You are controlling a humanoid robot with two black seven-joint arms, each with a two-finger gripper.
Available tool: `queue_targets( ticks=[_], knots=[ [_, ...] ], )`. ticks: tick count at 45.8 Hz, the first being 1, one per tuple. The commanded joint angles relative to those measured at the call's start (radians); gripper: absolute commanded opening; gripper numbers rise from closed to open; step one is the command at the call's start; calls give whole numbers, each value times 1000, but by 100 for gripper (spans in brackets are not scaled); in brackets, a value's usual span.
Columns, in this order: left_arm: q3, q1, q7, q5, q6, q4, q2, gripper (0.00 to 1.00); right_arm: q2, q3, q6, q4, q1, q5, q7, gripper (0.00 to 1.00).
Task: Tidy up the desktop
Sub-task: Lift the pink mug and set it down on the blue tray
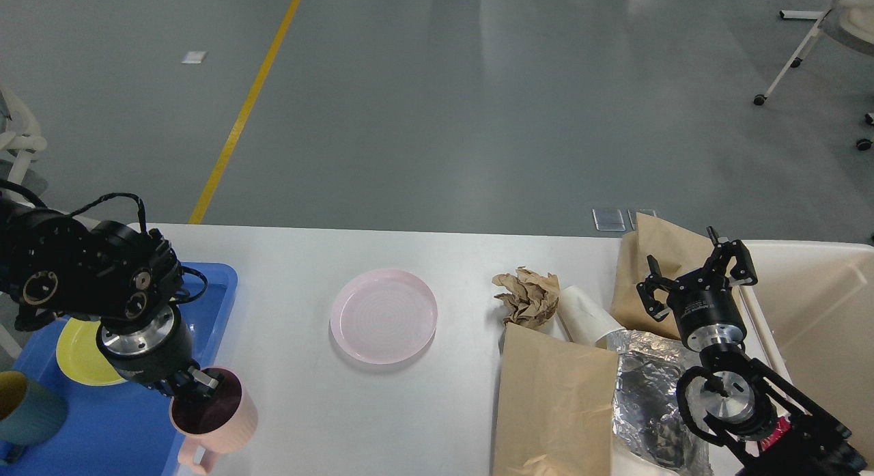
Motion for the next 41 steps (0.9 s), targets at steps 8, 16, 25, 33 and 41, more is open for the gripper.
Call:
queue_targets(
  ticks=[8, 16, 25, 33, 41],
  knots=[
    [53, -277, -16, -139, -187, -43, -5, 0, 0, -1, 0, -2, 0, 0, 0, 100],
    [128, -475, -102, -175, -290, -69, -6, 0, 0, 0, 0, 0, 0, 0, 0, 100],
    [226, -562, -221, -178, -341, -69, -8, 0, 0, 0, 0, 0, 0, 0, 0, 100],
    [246, -503, -214, -175, -339, -25, 47, 0, 0, 0, 0, 0, 0, 0, 0, 100],
    [259, -385, -211, -155, -342, 86, 176, 0, 0, 0, 0, 0, 0, 0, 0, 100]
  ],
)
